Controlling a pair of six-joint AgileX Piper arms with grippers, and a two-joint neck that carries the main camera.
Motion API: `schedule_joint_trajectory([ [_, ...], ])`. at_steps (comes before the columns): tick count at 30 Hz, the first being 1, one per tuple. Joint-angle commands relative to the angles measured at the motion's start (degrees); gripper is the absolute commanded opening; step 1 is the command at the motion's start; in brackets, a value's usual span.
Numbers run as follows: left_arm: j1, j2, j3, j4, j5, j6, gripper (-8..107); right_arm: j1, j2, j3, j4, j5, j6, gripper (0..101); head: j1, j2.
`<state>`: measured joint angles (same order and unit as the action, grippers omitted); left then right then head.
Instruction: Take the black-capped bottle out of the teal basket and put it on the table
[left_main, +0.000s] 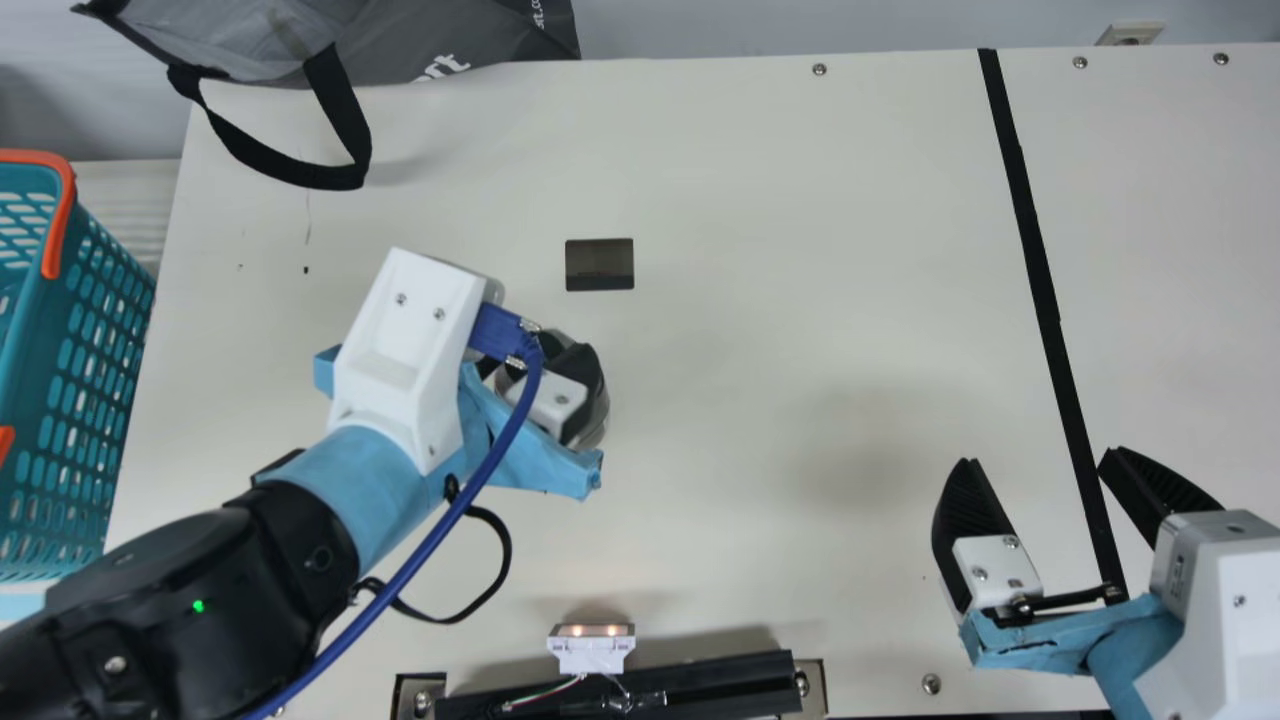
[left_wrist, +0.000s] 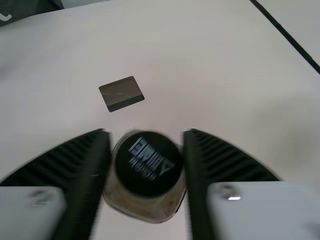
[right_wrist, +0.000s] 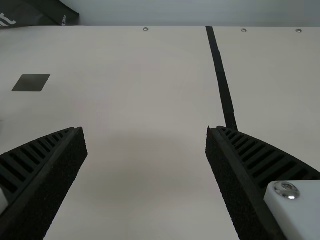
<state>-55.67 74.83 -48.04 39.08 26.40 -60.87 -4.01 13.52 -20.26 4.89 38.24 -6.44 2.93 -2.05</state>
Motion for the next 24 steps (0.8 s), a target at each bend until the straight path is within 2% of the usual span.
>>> schedule_joint_trajectory([
  [1,0.13,0.03,-0.02,-0.20,-0.30,0.35,107,0.00,0.00,0.00,0.00,0.00,0.00,91,-0.21,0.47],
  [14,2.34,-0.68,-1.11,-2.84,-0.51,3.51,107,0.00,0.00,0.00,0.01,-0.08,0.00,91,-0.21,0.47],
  [24,4.93,-3.91,-2.17,-3.09,0.48,5.05,107,0.00,0.00,0.00,0.01,-0.08,0.00,91,-0.21,0.47],
])
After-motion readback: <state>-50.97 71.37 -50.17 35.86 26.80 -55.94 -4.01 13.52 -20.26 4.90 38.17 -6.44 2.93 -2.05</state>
